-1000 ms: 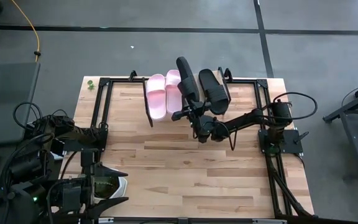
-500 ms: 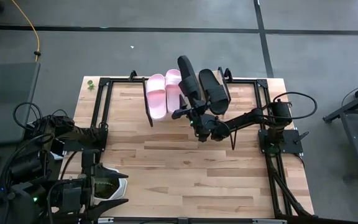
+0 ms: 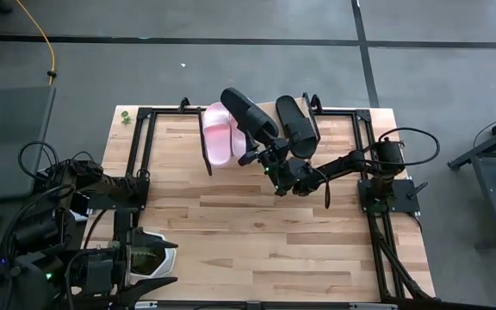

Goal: Pick and place slides into the shelf
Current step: Put the black slipper on the shelf

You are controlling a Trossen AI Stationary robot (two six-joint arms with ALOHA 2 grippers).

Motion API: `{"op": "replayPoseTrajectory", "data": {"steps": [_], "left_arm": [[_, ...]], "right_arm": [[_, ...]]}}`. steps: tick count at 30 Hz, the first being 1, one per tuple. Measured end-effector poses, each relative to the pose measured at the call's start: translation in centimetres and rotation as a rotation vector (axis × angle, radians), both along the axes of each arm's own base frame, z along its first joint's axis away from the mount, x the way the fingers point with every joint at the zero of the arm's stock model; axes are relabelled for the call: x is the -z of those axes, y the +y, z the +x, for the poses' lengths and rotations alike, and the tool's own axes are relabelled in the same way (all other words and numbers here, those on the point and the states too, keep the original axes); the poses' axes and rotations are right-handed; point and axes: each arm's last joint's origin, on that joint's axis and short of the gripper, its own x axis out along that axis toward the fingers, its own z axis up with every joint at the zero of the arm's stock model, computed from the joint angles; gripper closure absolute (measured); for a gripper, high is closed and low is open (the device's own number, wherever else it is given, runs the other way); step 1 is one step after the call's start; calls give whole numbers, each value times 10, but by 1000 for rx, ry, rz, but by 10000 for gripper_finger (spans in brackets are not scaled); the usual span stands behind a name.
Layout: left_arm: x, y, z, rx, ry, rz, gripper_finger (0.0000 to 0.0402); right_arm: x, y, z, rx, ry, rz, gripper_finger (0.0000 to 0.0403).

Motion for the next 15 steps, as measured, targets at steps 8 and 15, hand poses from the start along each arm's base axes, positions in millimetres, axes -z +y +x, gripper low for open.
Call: {"op": "replayPoseTrajectory", "data": {"steps": [8, 15], "left_arm": [[1, 2, 0, -66, -2, 54, 156], [16, 21, 1, -217, 56, 182, 156]], "right_arm": [[-1, 1, 1, -60, -17, -21, 169], [-2, 2, 2, -88, -14, -41, 171]]}}
